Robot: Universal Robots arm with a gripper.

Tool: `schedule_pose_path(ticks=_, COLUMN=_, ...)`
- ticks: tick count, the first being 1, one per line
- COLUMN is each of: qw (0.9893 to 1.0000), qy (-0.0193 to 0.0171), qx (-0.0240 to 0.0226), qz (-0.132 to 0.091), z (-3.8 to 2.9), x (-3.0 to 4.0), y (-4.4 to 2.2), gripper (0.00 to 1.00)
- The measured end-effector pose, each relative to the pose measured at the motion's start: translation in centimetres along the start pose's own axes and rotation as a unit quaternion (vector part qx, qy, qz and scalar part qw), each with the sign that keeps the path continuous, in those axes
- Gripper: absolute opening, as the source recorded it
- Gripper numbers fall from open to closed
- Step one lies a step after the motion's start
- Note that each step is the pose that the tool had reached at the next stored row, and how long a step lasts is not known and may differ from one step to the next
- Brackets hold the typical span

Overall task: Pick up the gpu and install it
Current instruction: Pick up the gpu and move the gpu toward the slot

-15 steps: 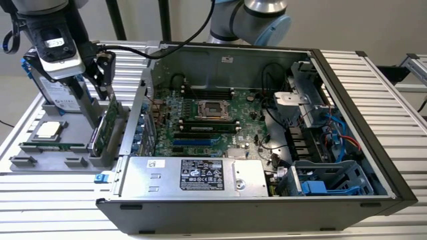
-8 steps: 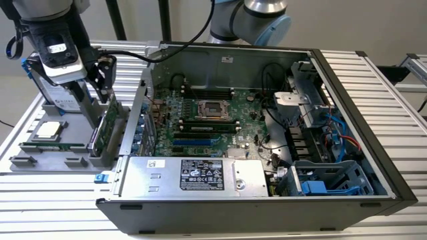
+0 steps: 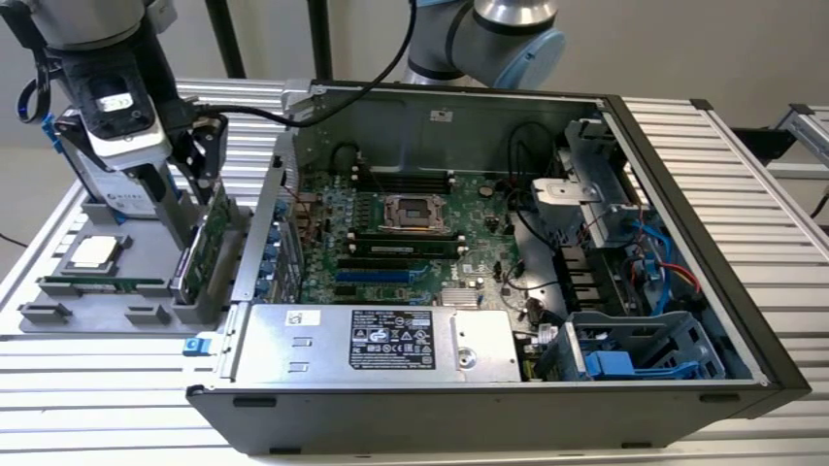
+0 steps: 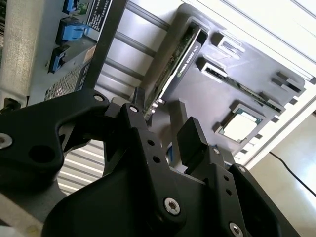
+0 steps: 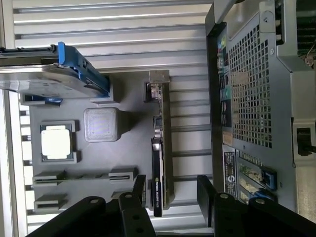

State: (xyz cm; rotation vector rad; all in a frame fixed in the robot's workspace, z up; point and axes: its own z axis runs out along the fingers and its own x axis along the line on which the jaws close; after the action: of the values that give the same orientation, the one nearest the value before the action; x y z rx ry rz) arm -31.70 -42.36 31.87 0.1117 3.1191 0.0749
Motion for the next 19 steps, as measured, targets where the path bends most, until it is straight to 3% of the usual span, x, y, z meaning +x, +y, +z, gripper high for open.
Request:
schedule_pose_path(ticks=10, qw=1.0, qy=-0.0001, qx=-0.0001, qz=0.0, z=0.2, x=0.0, y=-0.01, gripper=1.0)
schedule_pose_path(ticks=19, qw=1.0, qy=-0.0001, qx=-0.0001, qz=0.0, z=0.78, x=0.01, y=-0.04, gripper=1.0)
